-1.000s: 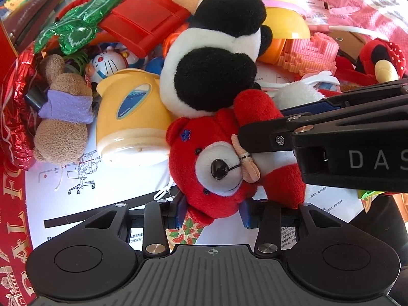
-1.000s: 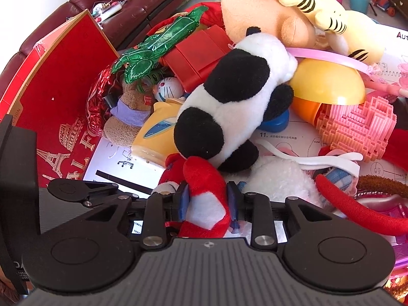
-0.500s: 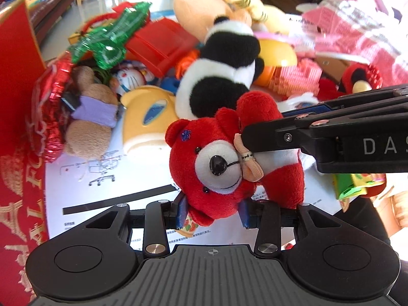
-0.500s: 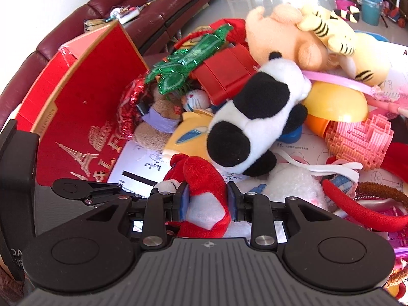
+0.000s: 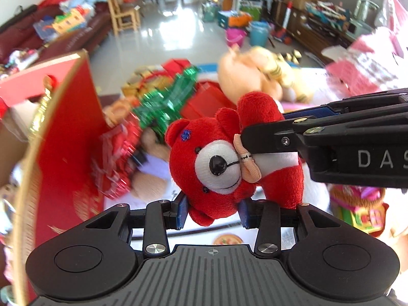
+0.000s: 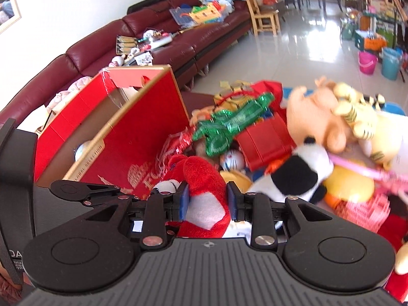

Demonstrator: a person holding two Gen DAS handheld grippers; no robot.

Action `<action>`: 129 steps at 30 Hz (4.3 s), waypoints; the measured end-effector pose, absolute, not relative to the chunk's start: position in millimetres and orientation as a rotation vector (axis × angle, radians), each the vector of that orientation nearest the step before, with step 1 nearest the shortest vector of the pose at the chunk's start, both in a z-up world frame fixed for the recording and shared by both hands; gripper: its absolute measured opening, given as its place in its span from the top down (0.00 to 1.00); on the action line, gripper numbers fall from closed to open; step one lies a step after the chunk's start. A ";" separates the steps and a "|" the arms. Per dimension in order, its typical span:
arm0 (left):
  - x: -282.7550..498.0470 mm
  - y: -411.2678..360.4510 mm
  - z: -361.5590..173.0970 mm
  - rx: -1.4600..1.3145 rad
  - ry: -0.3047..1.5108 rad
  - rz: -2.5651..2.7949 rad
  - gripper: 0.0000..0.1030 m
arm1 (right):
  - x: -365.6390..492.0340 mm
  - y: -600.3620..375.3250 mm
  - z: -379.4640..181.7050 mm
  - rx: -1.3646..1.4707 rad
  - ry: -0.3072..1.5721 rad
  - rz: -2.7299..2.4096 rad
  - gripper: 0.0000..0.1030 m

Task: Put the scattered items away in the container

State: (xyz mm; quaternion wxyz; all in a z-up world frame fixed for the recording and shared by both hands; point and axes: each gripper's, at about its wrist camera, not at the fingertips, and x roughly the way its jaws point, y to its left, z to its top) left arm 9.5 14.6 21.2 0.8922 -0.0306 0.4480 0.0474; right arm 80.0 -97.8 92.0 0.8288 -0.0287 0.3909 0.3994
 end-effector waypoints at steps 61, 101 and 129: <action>2.8 279.3 35.0 -0.212 0.933 0.643 0.15 | 102.6 178.7 117.6 -0.360 0.683 1.074 0.26; -126.6 238.1 3.9 -0.144 1.144 0.536 0.07 | 24.4 225.4 51.9 -0.882 0.685 1.239 0.01; -120.7 242.9 -23.7 -0.175 1.129 0.405 0.07 | 30.2 241.9 28.6 -0.956 0.766 1.262 0.01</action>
